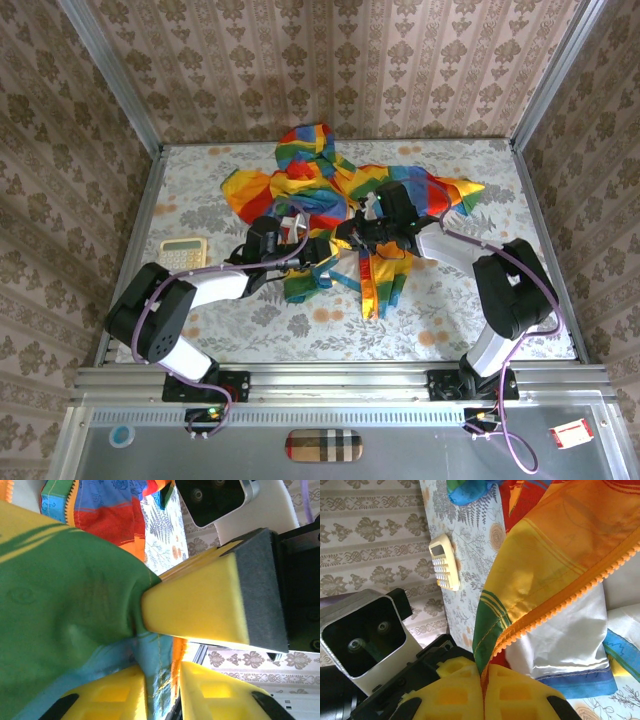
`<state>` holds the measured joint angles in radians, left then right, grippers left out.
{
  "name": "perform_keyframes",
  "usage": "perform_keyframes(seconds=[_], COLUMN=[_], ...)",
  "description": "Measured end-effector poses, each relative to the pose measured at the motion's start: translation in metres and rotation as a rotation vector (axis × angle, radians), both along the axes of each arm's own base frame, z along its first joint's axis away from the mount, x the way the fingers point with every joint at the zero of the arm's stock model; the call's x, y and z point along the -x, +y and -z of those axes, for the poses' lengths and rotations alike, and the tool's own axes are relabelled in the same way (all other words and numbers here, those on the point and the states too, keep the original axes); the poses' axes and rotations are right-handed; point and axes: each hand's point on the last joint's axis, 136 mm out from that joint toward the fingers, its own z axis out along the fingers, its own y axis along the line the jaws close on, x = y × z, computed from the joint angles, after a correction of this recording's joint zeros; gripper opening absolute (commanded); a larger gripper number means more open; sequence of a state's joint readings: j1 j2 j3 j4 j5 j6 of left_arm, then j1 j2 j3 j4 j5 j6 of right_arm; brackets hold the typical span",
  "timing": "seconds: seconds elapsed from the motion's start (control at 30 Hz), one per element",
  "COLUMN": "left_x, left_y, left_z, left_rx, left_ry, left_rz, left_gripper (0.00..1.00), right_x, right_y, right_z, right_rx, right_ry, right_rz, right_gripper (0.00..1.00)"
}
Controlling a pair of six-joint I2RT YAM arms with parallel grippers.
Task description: Zip up the jacket
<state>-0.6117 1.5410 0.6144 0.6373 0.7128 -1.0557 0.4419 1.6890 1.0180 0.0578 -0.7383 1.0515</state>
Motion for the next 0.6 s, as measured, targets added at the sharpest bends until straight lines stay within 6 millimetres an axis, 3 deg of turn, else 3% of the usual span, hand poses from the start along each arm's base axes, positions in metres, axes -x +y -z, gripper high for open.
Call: perform_keyframes(seconds=[0.2,0.3,0.53,0.6], left_x=[0.0001,0.0003,0.0008,0.0011], left_y=[0.0005,0.0006,0.0008,0.001], left_z=[-0.0003,-0.0003,0.0005,0.0012], left_rx=[0.002,0.003,0.001,-0.002], left_ry=[0.001,0.004,0.01,0.013], left_rz=[0.003,0.005,0.005,0.005], left_gripper=[0.18,0.24,0.2,0.24], right_x=[-0.0001,-0.0003,-0.0004,-0.0004], right_y=[0.0,0.0,0.0,0.0], right_z=[0.0016,0.0039,0.0063,0.0064], right_rx=[0.002,0.004,0.007,0.008], right_ry=[0.003,0.008,0.013,0.013], right_rz=[0.0,0.0,0.001,0.001], right_gripper=[0.0,0.0,0.0,0.0])
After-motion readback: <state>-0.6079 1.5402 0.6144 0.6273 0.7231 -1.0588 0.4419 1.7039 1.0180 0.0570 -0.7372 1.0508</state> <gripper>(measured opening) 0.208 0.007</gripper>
